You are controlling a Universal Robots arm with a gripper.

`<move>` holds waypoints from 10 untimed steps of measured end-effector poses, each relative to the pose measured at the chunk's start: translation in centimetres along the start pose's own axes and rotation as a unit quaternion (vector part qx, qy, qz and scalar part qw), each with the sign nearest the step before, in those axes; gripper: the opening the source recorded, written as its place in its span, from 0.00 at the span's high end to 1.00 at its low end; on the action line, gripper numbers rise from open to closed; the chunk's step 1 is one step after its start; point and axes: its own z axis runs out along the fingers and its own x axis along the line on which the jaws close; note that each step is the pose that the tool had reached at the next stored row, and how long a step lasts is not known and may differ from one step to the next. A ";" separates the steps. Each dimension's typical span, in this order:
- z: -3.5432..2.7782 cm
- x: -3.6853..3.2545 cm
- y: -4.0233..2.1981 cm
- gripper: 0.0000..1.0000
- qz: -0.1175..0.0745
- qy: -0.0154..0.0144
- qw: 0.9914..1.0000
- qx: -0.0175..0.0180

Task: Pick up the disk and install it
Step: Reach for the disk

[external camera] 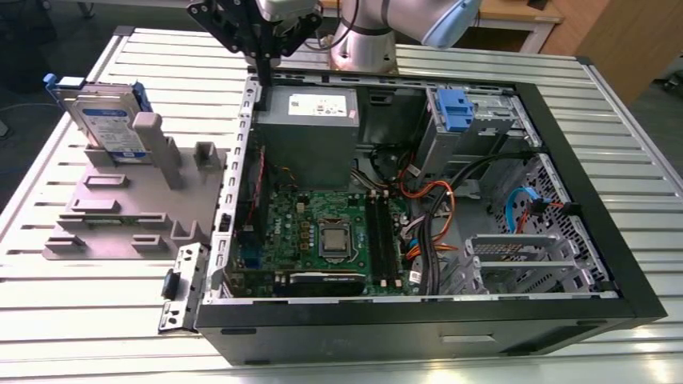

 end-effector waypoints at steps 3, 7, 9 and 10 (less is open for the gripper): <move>0.00 0.09 -0.01 0.89 0.000 0.000 1.000 0.000; 0.00 0.21 -0.02 0.89 0.000 0.000 1.000 0.000; -0.01 0.27 -0.02 0.89 0.000 0.000 1.000 0.000; -0.01 0.30 -0.02 0.89 0.000 0.000 1.000 0.000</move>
